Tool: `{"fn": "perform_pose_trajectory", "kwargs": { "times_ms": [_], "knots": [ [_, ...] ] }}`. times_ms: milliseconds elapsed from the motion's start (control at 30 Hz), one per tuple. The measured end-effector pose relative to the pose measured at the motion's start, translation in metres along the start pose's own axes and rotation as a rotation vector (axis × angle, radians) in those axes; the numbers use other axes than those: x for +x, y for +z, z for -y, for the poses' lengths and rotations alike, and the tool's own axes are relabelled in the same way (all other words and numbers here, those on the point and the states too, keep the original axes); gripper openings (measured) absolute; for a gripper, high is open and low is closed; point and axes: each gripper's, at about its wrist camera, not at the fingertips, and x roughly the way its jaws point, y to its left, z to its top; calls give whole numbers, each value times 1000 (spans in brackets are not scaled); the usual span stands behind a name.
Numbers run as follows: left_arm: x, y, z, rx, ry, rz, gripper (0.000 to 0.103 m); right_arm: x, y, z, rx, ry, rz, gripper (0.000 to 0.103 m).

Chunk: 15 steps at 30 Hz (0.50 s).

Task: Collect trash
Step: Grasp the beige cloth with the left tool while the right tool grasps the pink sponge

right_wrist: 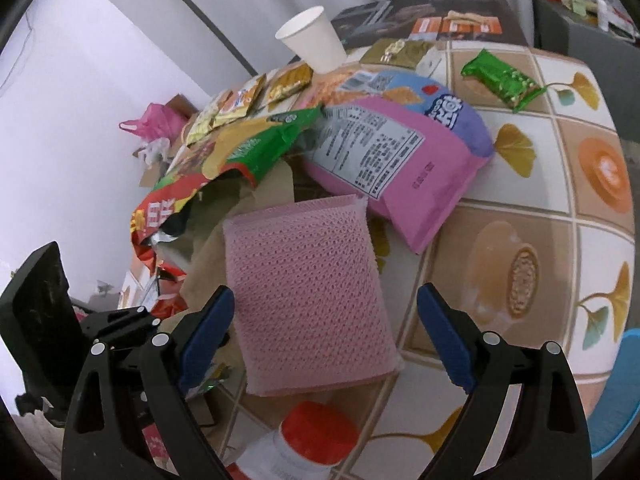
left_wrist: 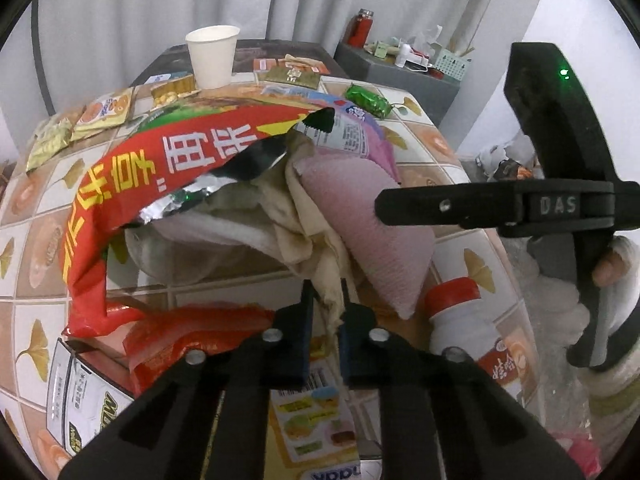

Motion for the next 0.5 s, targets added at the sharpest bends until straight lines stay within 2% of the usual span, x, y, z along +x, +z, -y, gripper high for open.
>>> {"fn": "perform_pose_trajectory", "kwargs": {
  "times_ms": [333,500],
  "knots": [
    [-1,1,0,-5,-16,4,5,14,9,-4,-30,-4,-42,90],
    [-2,1,1,0,-12,9,5,9,9,-9,-47,22,-25,94]
  ]
}}
